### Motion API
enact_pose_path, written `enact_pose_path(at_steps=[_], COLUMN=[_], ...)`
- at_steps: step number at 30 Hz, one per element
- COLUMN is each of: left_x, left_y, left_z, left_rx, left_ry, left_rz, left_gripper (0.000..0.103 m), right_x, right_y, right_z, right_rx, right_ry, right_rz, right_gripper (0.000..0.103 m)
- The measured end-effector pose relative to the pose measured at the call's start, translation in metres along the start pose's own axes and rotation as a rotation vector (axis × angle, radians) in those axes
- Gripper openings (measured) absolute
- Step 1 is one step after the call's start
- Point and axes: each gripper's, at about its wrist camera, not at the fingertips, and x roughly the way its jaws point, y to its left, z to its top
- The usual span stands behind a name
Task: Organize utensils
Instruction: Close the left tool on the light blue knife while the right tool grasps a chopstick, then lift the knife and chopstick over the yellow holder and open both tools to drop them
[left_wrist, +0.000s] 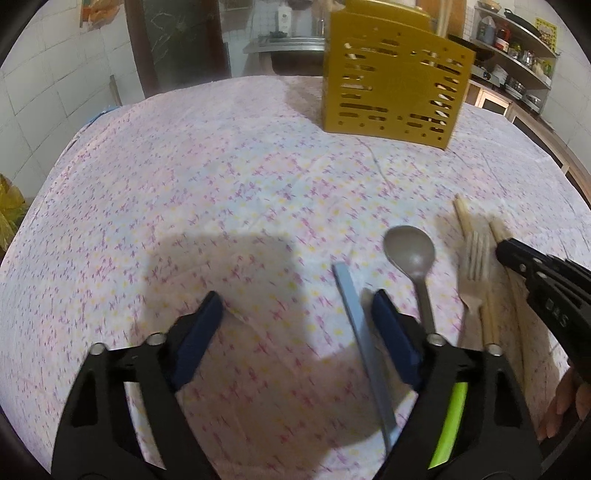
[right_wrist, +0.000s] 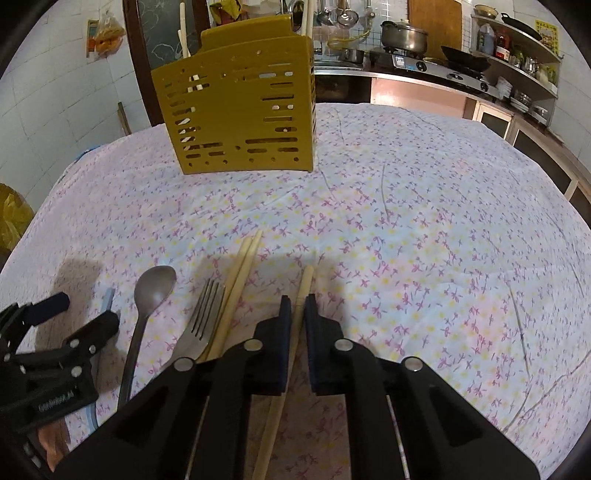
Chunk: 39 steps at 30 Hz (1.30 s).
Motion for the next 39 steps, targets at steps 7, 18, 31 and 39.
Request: enact_pose_path(at_steps=[7, 18, 31, 39], left_x=[-0.006, 0.004, -0.016, -0.048], left_y=[-0.012, -0.014, 0.004, 0.020], left_z=[0.001, 0.017, 0.027, 0.043], left_rx=[-0.012, 0.012, -0.010, -0.028], left_ry=[0.018, 0.041, -0.053, -0.185], left_rz=[-0.012, -0.059, -0.068, -0.062], left_gripper=[0.027, 0.009, 0.008, 0.006], right_x=[-0.002, 0.002, -0.030, -0.066], right_y=[0.000, -0.004, -0.017, -0.020], right_z=[-0.004, 0.004, 0.016, 0.030], right_rx=[0.031, 0.072, 0.098, 0.091], right_ry=[0.004, 0.022, -0.129, -0.296], right_rz=[-0.006, -0.005, 0.023, 0.030], right_gripper=[0.008, 0.008, 0.006, 0.006])
